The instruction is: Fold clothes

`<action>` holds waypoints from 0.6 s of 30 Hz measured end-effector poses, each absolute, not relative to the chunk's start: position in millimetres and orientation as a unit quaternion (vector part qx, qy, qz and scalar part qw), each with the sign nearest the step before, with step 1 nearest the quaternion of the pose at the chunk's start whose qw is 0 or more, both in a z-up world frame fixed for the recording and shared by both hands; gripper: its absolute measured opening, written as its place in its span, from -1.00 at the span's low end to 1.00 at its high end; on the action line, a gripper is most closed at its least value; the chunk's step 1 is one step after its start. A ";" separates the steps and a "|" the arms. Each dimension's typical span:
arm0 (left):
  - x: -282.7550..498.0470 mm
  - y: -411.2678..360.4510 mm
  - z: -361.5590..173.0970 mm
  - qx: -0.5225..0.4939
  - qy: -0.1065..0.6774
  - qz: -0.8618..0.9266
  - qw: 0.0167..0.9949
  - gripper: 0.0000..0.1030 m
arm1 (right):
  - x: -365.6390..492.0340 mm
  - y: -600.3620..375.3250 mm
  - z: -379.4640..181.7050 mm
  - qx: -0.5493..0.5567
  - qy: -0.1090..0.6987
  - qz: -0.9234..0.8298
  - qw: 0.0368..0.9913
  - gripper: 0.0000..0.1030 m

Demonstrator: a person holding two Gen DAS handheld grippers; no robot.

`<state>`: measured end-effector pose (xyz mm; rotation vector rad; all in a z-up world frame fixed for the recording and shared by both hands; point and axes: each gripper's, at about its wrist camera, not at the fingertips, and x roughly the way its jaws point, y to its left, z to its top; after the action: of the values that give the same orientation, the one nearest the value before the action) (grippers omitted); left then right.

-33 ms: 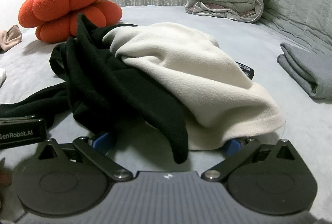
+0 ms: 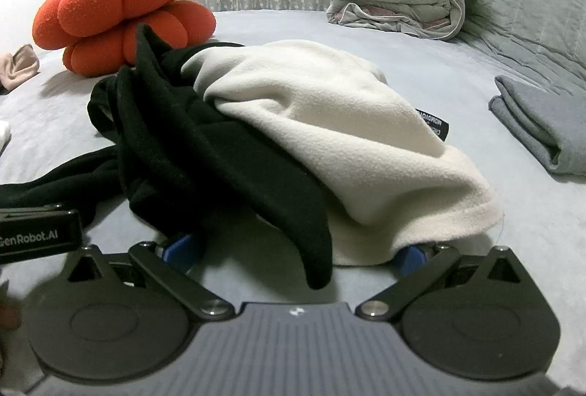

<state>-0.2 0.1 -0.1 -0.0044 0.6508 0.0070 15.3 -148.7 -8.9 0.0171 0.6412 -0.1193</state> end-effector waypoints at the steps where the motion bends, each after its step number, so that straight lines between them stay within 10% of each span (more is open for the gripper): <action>1: -0.3 0.2 -0.2 -0.002 0.320 0.004 0.947 0.99 | 15.4 -148.8 -9.1 0.009 0.315 -0.058 0.947 1.00; 18: -3.1 0.7 -0.9 -0.002 0.321 0.006 0.947 0.99 | 15.4 -150.8 -9.0 0.008 0.315 -0.058 0.947 1.00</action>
<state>-3.1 0.7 -0.9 -0.0041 0.6533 0.0123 15.4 -150.8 -9.0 0.0171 0.6413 -0.1182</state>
